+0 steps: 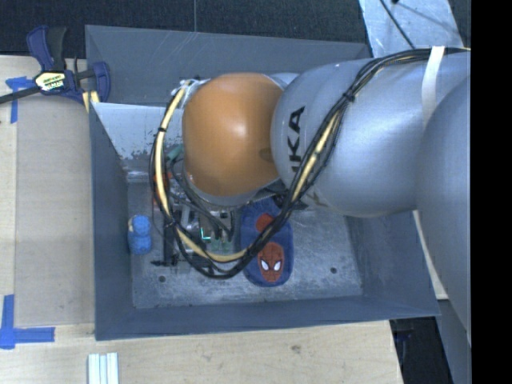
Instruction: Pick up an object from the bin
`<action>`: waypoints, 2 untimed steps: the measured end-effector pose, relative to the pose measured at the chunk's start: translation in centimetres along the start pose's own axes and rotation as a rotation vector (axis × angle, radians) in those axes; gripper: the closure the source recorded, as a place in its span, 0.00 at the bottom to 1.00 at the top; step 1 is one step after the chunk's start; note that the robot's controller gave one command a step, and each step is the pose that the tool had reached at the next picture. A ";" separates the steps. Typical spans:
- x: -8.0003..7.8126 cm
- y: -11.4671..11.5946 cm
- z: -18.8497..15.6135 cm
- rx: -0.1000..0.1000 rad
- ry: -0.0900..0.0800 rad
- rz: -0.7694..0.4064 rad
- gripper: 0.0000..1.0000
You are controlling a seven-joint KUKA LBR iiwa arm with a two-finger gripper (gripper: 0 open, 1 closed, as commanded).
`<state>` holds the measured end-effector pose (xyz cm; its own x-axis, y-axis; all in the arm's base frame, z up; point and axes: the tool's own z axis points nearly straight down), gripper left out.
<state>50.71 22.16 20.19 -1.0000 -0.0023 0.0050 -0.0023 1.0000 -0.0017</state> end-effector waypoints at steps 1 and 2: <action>-2.8 -2.0 13.6 0.001 -0.002 -0.159 0.00; -3.0 -1.9 13.1 -0.002 -0.009 -0.158 1.00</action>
Offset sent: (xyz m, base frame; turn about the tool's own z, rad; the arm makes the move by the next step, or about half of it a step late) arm 0.0275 -0.0186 -0.1319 -0.1593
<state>53.61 20.28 7.09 -0.9872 -0.1594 -0.0037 -0.1594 0.9872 0.0008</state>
